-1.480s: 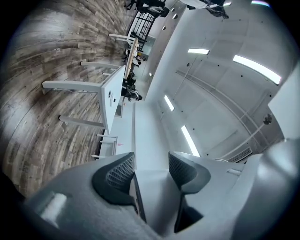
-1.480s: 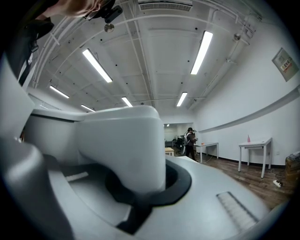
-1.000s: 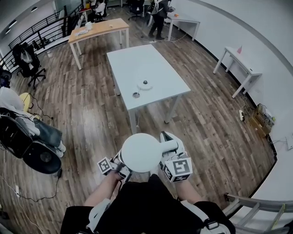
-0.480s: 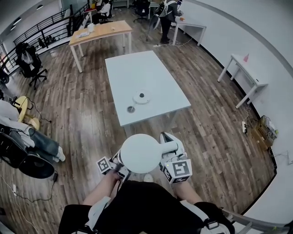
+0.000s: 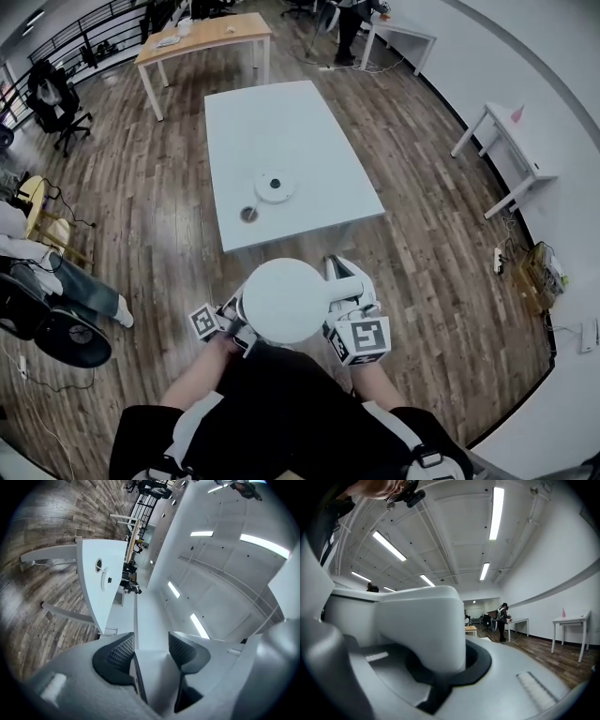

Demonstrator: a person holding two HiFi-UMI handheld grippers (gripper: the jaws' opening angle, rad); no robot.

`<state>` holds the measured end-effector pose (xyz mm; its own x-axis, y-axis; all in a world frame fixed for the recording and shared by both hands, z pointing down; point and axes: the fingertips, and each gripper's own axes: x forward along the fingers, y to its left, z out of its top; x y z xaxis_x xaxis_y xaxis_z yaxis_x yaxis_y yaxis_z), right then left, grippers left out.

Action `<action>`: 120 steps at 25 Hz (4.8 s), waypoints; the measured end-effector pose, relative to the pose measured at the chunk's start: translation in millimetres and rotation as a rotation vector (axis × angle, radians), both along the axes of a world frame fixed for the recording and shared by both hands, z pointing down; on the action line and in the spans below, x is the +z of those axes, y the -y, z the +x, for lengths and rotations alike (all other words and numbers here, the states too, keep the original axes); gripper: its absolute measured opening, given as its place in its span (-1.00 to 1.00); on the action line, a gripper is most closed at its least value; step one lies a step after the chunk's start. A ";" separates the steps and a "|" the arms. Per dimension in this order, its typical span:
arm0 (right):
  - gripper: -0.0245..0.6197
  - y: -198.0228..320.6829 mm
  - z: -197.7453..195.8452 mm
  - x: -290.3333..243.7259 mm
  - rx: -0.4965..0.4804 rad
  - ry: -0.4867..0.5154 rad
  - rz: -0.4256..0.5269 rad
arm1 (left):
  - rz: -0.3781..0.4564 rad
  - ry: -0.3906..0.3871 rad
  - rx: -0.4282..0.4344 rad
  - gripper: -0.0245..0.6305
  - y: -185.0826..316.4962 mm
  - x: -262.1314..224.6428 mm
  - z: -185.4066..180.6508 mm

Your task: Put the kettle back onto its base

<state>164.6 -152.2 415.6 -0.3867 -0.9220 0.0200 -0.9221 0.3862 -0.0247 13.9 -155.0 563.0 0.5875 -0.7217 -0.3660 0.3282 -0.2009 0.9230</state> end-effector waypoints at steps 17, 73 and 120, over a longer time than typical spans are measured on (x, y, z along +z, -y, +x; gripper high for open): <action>-0.91 122.1 7.5 -5.2 0.012 -0.008 0.025 | 0.022 -0.004 0.018 -0.25 129.4 -3.7 8.2; -0.90 404.1 -5.9 36.6 0.180 -0.051 0.058 | 0.014 0.279 -0.201 -0.48 423.4 28.8 -68.1; -0.90 419.8 -1.7 136.5 0.212 -0.058 -0.068 | 0.084 0.689 -0.073 -0.95 411.9 58.4 -32.5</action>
<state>163.0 -572.0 552.1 -0.1803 -0.9783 0.1018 -0.9831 0.1824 0.0117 -18.6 -566.9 621.4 0.6566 -0.7540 0.0160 -0.3437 -0.2802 0.8963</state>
